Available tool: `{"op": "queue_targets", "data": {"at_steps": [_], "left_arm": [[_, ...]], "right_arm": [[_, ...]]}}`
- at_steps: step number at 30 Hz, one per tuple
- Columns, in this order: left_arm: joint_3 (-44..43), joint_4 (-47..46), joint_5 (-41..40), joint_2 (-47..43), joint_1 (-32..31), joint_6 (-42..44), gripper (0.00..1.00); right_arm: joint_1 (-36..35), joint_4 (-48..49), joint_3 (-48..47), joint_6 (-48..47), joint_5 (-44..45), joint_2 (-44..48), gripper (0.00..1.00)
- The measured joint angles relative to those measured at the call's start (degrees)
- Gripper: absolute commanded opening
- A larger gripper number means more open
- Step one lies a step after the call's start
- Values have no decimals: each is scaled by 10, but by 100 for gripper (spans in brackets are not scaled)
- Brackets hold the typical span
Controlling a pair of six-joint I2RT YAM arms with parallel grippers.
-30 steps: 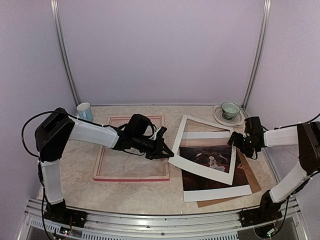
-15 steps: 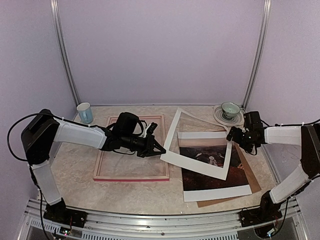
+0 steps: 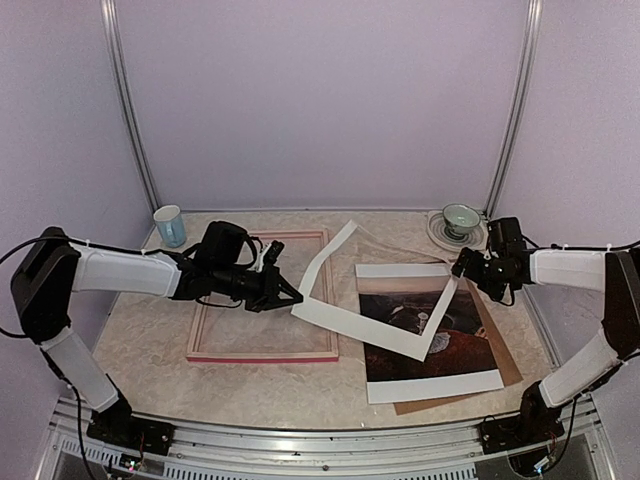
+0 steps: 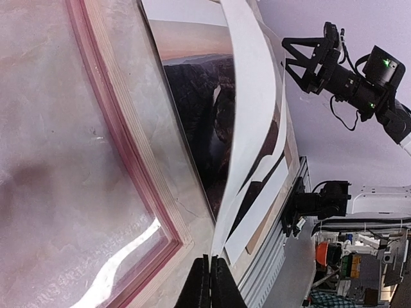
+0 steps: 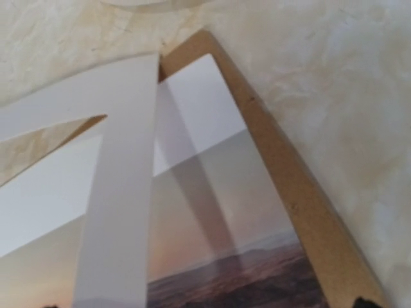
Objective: Put the photo into the frame
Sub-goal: Place the frame body on the glass panel.
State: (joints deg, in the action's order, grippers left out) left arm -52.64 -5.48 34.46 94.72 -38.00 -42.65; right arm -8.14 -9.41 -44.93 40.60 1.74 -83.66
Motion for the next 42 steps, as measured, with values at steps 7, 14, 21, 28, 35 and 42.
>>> {"op": "queue_targets", "data": {"at_steps": [7,14,21,28,35,42], "left_arm": [[10,36,-5,-36,17,15,5],[17,45,-11,-42,24,22,5],[51,61,-51,-63,53,20,5],[90,75,-104,-113,71,10,5],[137,82,-159,-160,71,-9,5],[151,87,-199,-192,72,-23,4]], "right_arm": [[0,10,-5,7,-23,0,99],[0,63,-2,30,-96,1,99],[-14,80,-2,39,-127,2,99],[-23,84,-2,39,-132,2,99],[-34,90,-3,40,-133,-3,99],[-47,97,-6,41,-132,-16,99]]}}
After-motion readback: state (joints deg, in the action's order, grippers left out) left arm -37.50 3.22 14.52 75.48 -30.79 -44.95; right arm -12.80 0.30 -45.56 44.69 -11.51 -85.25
